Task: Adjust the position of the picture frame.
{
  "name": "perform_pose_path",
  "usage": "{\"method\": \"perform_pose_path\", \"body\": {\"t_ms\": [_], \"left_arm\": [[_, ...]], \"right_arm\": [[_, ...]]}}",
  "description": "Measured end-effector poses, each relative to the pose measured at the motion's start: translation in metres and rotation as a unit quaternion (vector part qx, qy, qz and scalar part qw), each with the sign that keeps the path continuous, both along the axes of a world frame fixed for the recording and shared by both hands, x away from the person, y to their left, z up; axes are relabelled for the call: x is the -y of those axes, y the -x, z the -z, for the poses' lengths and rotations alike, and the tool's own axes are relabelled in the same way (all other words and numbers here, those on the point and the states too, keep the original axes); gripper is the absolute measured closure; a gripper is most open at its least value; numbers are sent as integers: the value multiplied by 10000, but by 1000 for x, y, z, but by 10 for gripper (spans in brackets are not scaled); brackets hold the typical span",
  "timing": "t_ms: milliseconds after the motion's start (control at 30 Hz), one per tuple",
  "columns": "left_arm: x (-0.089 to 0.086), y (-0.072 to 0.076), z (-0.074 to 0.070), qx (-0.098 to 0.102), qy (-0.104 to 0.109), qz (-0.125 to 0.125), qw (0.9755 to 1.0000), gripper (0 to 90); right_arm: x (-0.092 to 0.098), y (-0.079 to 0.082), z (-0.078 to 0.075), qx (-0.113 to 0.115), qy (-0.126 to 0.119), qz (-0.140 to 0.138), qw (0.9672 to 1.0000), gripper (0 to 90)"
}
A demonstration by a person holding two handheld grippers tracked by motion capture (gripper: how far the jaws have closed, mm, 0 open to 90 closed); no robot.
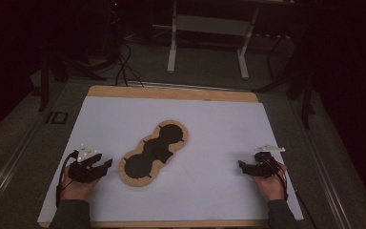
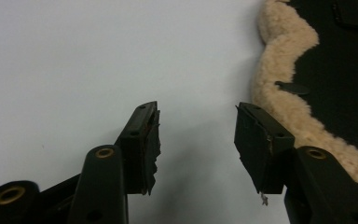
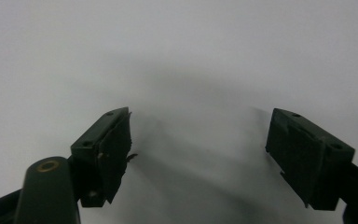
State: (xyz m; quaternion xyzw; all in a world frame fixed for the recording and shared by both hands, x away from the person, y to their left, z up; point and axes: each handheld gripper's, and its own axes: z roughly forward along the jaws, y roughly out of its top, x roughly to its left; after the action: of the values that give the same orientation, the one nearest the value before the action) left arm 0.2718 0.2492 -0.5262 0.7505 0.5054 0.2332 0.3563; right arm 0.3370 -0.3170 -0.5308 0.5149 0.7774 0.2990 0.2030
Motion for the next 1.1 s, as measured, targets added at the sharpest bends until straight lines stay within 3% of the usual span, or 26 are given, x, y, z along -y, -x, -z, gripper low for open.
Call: {"method": "perform_pose_path", "body": {"t_ms": [133,267,533,667,900,1100], "left_arm": [[4,2,-4,20,19,106,9999,514],[4,6,-8,49,275,124,9995,540],[6,10,-12,92,395,141,9991,532],[12,12,-13,119,321,197,9992,500],[24,13,-14,136,160,293,9993,433],[28,8,-16,94,199,336,9992,391]], "right_arm": [[-2,2,-3,69,39,-68,9999,237],[-9,5,-8,232,76,-207,9995,269],[-21,11,-12,329,118,-450,9984,311],[-25,11,-10,254,201,-513,9982,311],[-23,11,-11,230,74,-479,9986,311],[-23,11,-10,219,90,-478,9986,314]]}}
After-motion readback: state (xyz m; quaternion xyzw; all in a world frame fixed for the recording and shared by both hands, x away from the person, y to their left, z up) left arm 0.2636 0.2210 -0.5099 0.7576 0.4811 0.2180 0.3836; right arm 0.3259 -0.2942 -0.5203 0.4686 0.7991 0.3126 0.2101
